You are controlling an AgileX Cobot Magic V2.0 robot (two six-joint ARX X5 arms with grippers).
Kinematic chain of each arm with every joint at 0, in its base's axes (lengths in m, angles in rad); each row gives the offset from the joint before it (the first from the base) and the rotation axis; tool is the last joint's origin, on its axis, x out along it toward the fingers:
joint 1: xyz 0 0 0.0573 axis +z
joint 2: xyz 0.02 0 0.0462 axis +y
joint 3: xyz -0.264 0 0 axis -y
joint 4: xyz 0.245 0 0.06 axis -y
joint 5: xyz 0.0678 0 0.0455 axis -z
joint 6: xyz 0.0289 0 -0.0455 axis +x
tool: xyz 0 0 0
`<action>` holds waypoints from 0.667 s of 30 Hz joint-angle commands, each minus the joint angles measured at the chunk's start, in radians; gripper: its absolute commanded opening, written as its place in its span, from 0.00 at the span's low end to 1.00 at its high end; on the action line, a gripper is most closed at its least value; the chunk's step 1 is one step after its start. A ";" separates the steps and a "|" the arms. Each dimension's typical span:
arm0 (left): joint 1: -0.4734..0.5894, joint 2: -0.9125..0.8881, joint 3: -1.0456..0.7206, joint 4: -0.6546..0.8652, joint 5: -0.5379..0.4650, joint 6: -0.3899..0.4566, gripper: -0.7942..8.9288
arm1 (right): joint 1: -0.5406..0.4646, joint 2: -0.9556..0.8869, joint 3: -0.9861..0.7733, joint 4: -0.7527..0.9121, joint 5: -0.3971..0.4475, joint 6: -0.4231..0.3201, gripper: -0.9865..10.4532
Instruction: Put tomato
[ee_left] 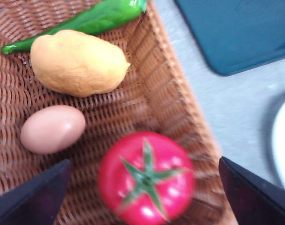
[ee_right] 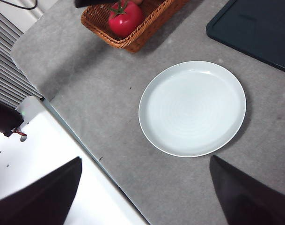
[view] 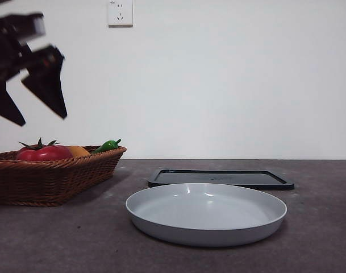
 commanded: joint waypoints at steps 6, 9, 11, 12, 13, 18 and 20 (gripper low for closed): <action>-0.009 0.105 0.020 0.056 -0.006 0.031 0.59 | 0.006 0.006 0.020 0.006 0.000 -0.007 0.46; -0.013 0.129 0.020 0.062 -0.006 0.031 0.59 | 0.006 0.006 0.020 0.006 0.000 -0.007 0.46; -0.018 0.144 0.020 0.061 -0.006 0.031 0.59 | 0.006 0.006 0.020 0.006 0.000 -0.007 0.46; -0.020 0.150 0.020 0.061 -0.006 0.031 0.59 | 0.006 0.006 0.020 0.006 0.000 -0.007 0.46; -0.023 0.156 0.020 0.062 -0.006 0.031 0.59 | 0.006 0.006 0.020 0.006 0.000 -0.007 0.46; -0.027 0.184 0.020 0.061 -0.006 0.030 0.59 | 0.006 0.006 0.020 0.006 0.000 -0.007 0.46; -0.028 0.188 0.020 0.062 -0.006 0.030 0.59 | 0.006 0.006 0.020 0.006 0.000 -0.007 0.46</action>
